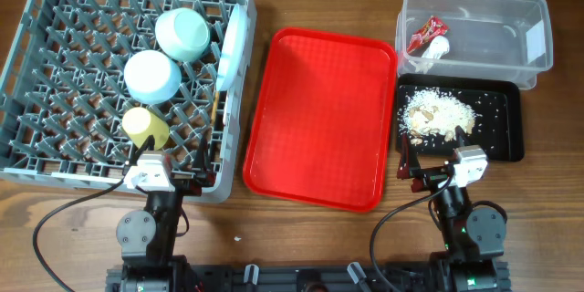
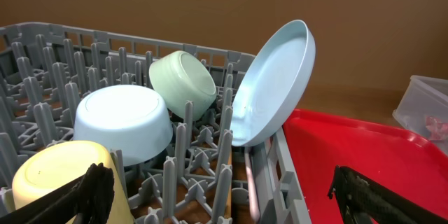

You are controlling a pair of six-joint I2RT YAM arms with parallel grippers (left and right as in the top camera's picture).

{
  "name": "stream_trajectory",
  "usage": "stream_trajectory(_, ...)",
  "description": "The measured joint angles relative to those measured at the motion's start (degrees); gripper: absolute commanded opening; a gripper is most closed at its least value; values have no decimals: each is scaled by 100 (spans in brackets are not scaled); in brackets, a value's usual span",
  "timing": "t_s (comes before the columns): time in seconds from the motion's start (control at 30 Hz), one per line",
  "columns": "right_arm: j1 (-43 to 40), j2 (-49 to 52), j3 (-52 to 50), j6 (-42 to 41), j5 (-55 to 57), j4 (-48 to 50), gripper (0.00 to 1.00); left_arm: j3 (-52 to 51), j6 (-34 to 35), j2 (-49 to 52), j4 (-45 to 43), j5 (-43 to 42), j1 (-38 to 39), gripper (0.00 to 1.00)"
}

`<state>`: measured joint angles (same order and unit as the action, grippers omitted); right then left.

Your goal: Sort waste into correct bins and load items into the dishwasher rack

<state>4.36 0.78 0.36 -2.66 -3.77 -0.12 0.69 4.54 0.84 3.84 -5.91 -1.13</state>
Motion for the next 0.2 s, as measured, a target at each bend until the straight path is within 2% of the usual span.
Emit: stream_trajectory(0.2, 0, 0, 0, 0, 0, 0, 100, 0, 0, 0, 0, 0, 0, 100)
